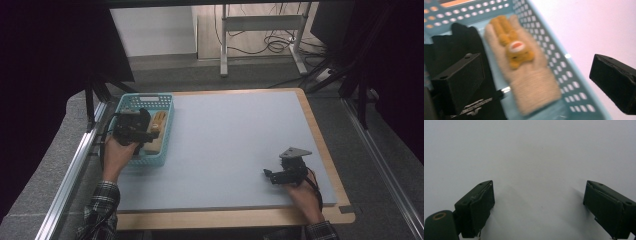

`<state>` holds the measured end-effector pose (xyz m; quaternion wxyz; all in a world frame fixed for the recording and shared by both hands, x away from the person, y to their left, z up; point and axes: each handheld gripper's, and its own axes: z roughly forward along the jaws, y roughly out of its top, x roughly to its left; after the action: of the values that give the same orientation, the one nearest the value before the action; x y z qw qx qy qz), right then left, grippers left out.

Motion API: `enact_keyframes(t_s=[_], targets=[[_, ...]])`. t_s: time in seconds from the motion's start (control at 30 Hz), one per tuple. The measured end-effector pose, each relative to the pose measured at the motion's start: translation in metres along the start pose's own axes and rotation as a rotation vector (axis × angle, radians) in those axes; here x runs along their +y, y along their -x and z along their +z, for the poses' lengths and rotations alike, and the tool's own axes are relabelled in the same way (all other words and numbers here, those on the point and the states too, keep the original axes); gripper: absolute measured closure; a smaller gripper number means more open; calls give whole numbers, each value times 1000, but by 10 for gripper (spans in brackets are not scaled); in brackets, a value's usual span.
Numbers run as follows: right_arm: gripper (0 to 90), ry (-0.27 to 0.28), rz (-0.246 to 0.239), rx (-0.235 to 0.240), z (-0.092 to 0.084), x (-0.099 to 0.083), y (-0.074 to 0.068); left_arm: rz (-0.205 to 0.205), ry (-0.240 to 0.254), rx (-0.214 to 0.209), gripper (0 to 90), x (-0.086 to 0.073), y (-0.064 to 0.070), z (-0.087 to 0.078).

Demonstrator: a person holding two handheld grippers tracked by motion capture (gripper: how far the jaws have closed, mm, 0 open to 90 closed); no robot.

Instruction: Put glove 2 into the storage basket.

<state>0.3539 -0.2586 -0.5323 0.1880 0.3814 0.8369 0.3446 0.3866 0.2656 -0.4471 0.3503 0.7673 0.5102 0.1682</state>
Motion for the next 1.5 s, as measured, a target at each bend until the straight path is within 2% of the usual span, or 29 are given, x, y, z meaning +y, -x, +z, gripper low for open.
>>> enact_keyframes(t_s=[0.1,0.13,0.17,0.23,0.27,0.3,0.37,0.4,0.43,0.53,0.63,0.67,0.73,0.77,0.97,1.0,1.03,1.17,1.4,1.5], targets=[[99,0,0,0,0,0,0,27,9,-20,2,-1,13,2],[99,0,0,0,0,0,0,27,9,-20,2,-1,13,2],[99,0,0,0,0,0,0,48,13,-33,2,-1,22,2],[99,0,0,0,0,0,0,63,24,-44,2,-1,30,2],[99,0,0,0,0,0,0,63,24,-44,1,-1,30,2],[99,0,0,0,0,0,0,78,37,-58,2,-2,39,2],[99,0,1,0,0,0,0,96,42,-73,1,-3,48,2],[99,0,1,0,0,0,0,96,42,-73,1,-3,48,2],[99,0,0,-1,0,0,0,114,49,-84,1,-5,57,3],[99,0,0,-1,0,0,0,128,55,-98,1,-7,65,3],[99,0,0,-1,0,0,0,162,64,-126,0,-12,82,7],[99,0,0,-1,0,0,0,162,64,-126,0,-12,82,7],[99,0,0,-1,0,0,0,174,73,-150,0,-16,94,11],[99,0,0,-1,0,0,0,174,73,-150,0,-16,94,11],[99,0,0,0,0,0,0,196,75,-204,0,-32,118,22],[99,0,0,0,0,0,0,196,75,-204,0,-32,118,22],[99,1,0,0,0,0,0,197,69,-227,0,-37,124,27],[99,1,0,0,0,0,0,218,47,-225,0,-48,133,36],[98,0,0,-1,0,0,0,230,18,-224,0,-65,141,51],[99,0,0,-1,0,0,0,228,-22,-204,0,-79,145,64]])
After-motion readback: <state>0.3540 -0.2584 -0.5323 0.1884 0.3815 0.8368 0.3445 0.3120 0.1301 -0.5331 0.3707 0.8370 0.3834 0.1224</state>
